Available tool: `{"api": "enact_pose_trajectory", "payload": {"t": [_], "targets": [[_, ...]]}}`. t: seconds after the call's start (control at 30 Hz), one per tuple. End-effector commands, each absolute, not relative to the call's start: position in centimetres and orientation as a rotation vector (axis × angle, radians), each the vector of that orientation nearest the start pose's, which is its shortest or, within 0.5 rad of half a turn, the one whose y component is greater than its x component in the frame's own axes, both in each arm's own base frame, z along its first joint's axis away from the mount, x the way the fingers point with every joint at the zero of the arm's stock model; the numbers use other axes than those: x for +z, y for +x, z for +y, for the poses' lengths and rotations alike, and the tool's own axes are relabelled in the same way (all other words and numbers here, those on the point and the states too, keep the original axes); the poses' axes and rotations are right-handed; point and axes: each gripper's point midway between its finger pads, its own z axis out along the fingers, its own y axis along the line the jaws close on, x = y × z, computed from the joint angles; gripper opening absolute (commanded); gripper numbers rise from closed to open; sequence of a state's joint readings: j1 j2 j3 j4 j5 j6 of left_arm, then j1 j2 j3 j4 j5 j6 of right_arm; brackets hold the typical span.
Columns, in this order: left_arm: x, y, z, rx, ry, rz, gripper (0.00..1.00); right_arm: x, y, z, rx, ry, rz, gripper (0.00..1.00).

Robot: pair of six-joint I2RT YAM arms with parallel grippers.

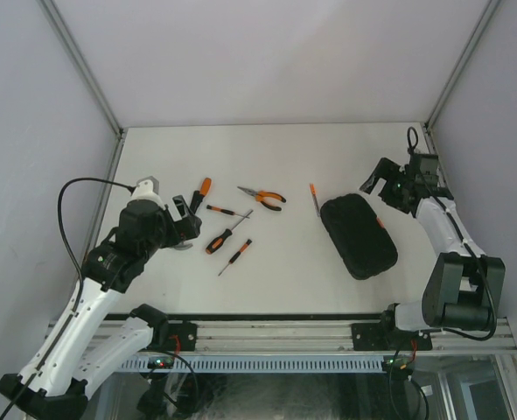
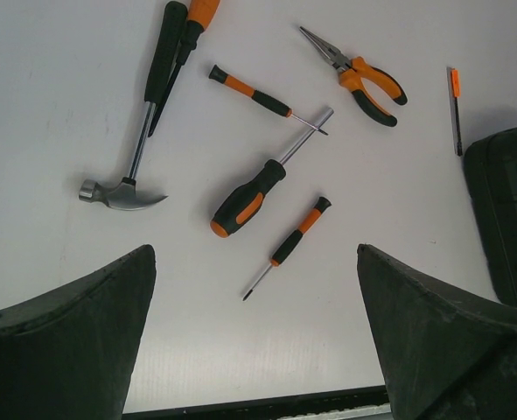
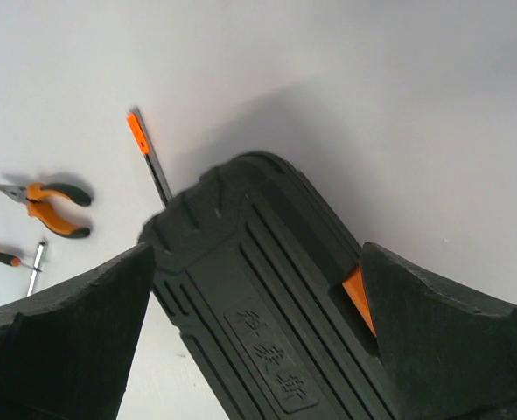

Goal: Sort the tools into containers
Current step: Move the storage box to the center of the board.

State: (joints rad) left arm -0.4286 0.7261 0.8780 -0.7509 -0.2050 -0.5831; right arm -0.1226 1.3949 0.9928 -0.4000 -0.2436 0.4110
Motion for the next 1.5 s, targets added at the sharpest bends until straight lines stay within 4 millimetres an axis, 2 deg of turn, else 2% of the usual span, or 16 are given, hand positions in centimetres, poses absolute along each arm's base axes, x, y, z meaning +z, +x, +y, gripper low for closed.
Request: {"api": "enact_pose_trajectory", "payload": {"t": [0.0,0.17,0.5,0.63,0.73,0.87,0.97,1.1,1.23,1.37,1.47], "targets": [[22.9,23.0,-9.0,-0.379,-0.265,2.123,1.0,12.0,35.0,2.3,0.477,0.507,2.369,1.0],[22.8,22.9,-9.2,-0.392,-0.26,2.129,1.0,10.1,33.8,3.0,0.523,0.488,2.423,1.0],[22.4,22.7,-9.2,-0.397,-0.268,2.138,1.0,7.8,31.9,6.7,0.645,0.405,2.507,0.97],[22.3,22.7,-9.1,-0.396,-0.269,2.14,1.0,6.9,30.6,8.4,0.672,0.367,2.538,0.96],[22.2,22.7,-8.8,-0.383,-0.275,2.135,1.0,6.7,29.5,9.7,0.691,0.339,2.556,0.95],[22.4,22.9,-8.9,-0.391,-0.268,2.125,1.0,8.5,28.4,11.1,0.72,0.282,2.516,0.95],[22.3,23.1,-9.2,-0.393,-0.257,2.136,1.0,10.2,28.1,10.7,0.692,0.273,2.458,0.95],[22.2,23.5,-9.8,-0.419,-0.263,2.145,1.0,11.3,28.2,8.2,0.553,0.323,2.406,0.95],[22.2,23.8,-10.2,-0.445,-0.27,2.142,1.0,10.6,27.3,6.9,0.478,0.384,2.422,0.94],[22.7,24.1,-8.9,-0.358,-0.299,2.148,1.0,9.9,25.9,7.4,0.519,0.444,2.419,0.94],[23.0,24.2,-8.9,-0.356,-0.285,2.148,1.0,9.2,24.8,7.9,0.563,0.473,2.417,0.94]]}}
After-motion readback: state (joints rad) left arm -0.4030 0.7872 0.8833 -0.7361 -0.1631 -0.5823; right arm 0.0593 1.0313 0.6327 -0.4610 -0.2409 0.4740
